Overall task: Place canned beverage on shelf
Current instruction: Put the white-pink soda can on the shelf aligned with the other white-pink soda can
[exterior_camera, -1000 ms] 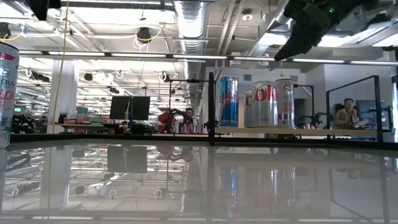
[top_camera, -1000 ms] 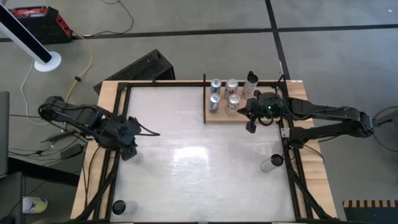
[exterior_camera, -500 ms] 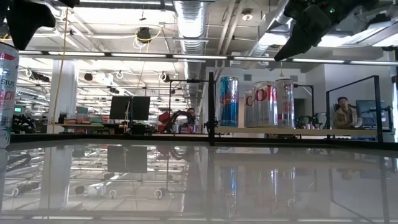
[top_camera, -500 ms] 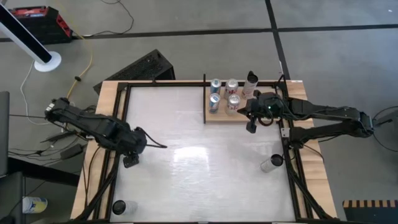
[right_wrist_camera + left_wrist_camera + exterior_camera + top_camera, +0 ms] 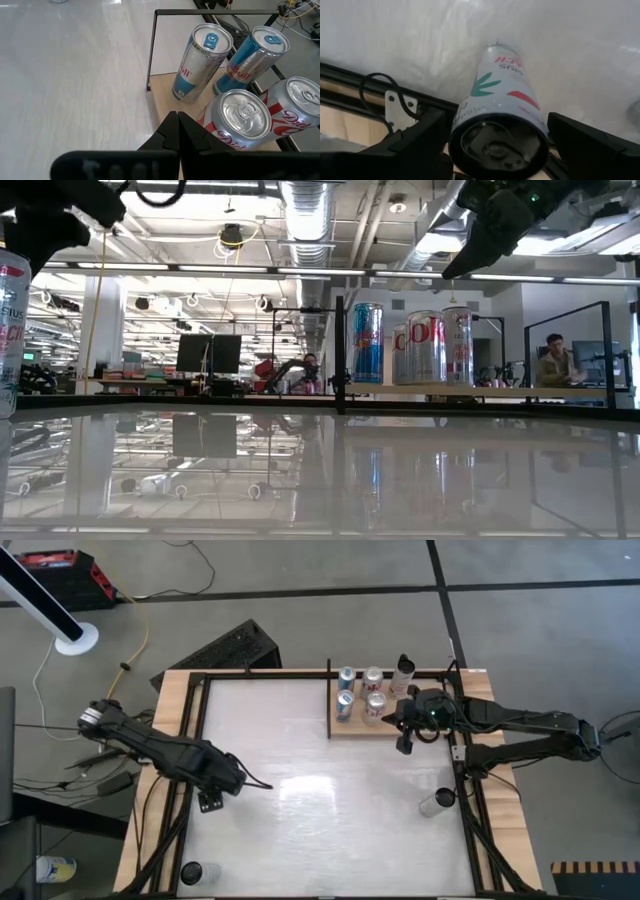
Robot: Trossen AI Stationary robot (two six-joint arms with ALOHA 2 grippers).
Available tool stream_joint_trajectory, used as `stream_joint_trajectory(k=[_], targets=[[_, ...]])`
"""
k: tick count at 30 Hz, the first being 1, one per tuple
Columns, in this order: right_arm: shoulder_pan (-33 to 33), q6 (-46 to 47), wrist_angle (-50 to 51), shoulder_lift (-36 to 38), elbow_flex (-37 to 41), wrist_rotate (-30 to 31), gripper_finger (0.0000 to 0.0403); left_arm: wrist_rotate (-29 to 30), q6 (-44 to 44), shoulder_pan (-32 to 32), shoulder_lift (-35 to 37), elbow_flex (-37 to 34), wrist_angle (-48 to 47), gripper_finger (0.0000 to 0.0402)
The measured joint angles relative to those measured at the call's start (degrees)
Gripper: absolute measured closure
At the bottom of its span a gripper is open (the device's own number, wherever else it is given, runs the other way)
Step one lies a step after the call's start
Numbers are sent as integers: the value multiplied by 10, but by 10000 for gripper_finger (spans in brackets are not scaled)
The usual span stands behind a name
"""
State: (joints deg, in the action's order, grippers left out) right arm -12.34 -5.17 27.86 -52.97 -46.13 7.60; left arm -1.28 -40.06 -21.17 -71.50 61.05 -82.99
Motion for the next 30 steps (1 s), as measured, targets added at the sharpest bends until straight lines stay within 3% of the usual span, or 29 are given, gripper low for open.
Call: stream_joint_trajectory(k=[7,13,18,25,30], targets=[[0,2,0,0,0,0,379,-5,29,0,-15,-15,-2,81],[6,6,6,1,0,0,381,-4,69,3,-16,-15,-2,164],[35,22,58,10,-5,0,380,2,111,33,-18,3,4,165],[102,74,135,14,-44,0,380,62,236,109,-59,139,74,165],[150,110,133,17,-45,0,380,81,395,140,-181,295,133,165]])
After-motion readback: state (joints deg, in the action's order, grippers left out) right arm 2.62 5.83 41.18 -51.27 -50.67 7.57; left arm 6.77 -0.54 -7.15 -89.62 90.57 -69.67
